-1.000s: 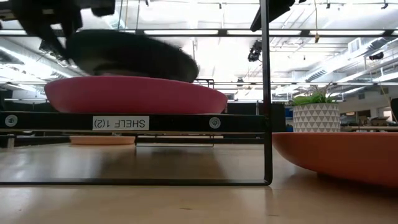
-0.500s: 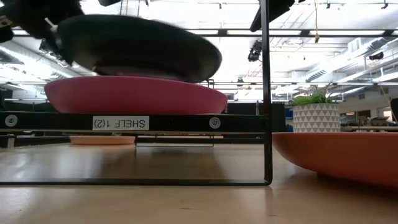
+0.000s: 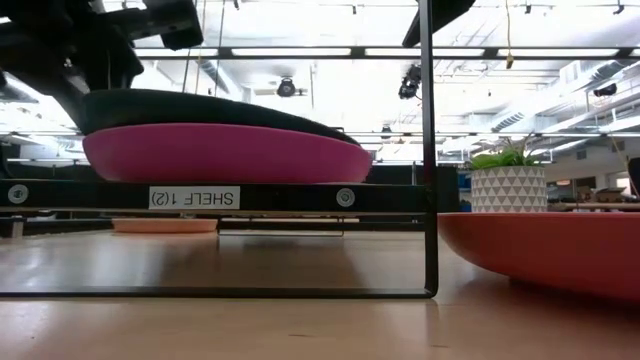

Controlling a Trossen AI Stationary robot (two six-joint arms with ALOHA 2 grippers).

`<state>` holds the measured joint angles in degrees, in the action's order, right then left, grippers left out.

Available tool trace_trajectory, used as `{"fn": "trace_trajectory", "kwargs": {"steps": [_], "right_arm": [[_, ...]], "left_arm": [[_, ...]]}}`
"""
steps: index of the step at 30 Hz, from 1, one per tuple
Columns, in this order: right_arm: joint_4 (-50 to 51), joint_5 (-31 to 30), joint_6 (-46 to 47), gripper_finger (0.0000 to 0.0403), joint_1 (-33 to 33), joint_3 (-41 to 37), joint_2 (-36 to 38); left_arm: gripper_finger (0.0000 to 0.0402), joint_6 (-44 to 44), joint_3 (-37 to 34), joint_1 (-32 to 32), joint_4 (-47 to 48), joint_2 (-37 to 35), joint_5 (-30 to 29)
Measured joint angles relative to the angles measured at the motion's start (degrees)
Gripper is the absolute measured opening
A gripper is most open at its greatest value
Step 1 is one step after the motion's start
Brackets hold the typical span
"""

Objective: Place and stack plates onto a shelf
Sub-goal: Stack the dark green plate on top of the pink plate on the shelf, then stack the light orange plate on top of the light blue plate on the shelf

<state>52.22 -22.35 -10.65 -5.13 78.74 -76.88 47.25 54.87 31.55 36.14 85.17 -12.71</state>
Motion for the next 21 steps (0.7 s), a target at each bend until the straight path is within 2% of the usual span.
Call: {"fn": "trace_trajectory", "kwargs": {"steps": [7, 10, 14, 19, 21], "right_arm": [[-0.02, -0.02, -1.35, 0.0052, 0.04, 0.00, 0.00], [-0.06, -0.04, -1.54, 0.0052, 0.07, 0.00, 0.00], [-0.08, -0.37, -2.86, 0.0052, 0.07, 0.00, 0.00], [-0.12, -0.61, -3.40, 0.0052, 0.58, 0.00, 0.00], [-0.26, -0.68, -3.21, 0.0052, 0.98, 0.00, 0.00]], "left_arm": [[0.0053, -3.46, 0.11, 0.74, -5.91, -1.10, 0.31], [0.0063, -9.36, 0.18, 0.81, -9.04, -1.99, 0.50], [0.0086, -17.12, 0.20, 1.26, -8.47, -4.26, 0.52], [0.0120, -26.09, 0.22, 3.18, -5.09, -9.06, 0.67], [0.0128, -33.46, 0.22, 3.88, -1.78, -11.37, 0.93]]}}
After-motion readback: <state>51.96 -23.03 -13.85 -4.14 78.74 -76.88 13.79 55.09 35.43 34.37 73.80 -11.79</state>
